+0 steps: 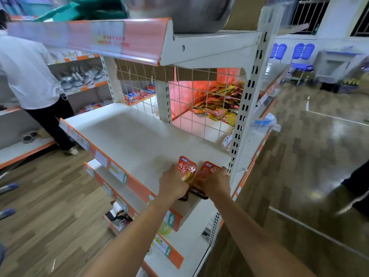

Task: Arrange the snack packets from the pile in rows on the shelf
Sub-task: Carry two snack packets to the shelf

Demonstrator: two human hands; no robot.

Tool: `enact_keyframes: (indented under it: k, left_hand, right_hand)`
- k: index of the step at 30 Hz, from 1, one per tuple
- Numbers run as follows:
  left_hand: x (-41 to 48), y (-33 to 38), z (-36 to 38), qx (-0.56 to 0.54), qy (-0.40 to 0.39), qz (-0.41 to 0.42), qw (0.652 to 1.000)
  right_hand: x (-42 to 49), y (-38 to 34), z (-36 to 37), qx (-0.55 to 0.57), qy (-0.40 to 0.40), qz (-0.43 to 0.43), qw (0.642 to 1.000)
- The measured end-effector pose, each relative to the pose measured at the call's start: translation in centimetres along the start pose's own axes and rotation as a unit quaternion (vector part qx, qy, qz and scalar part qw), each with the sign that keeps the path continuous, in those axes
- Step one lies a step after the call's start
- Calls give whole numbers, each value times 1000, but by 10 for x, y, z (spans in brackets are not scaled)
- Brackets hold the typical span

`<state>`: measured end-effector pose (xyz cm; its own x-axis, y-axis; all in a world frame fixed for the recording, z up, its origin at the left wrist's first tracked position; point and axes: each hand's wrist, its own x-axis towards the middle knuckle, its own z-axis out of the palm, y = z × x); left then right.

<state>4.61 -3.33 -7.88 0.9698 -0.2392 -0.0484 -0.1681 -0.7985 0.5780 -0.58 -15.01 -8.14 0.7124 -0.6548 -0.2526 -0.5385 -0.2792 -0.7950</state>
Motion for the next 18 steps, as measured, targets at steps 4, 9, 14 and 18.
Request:
enact_keyframes:
  k: [4, 9, 14, 18]
  left_hand:
    - [-11, 13, 1, -67, -26, 27, 997]
    - [-22, 30, 8, -122, -57, 49, 990]
    - [-27, 54, 22, -173, -89, 54, 979]
    - [-29, 75, 35, -177, -105, 80, 975]
  right_hand:
    - [-2, 11, -13, 69, -1, 69, 995]
    - [2, 30, -38, 100, 18, 34, 994]
    - [-2, 47, -64, 208, 12, 16, 978]
    - [-11, 59, -84, 285, 28, -19, 958]
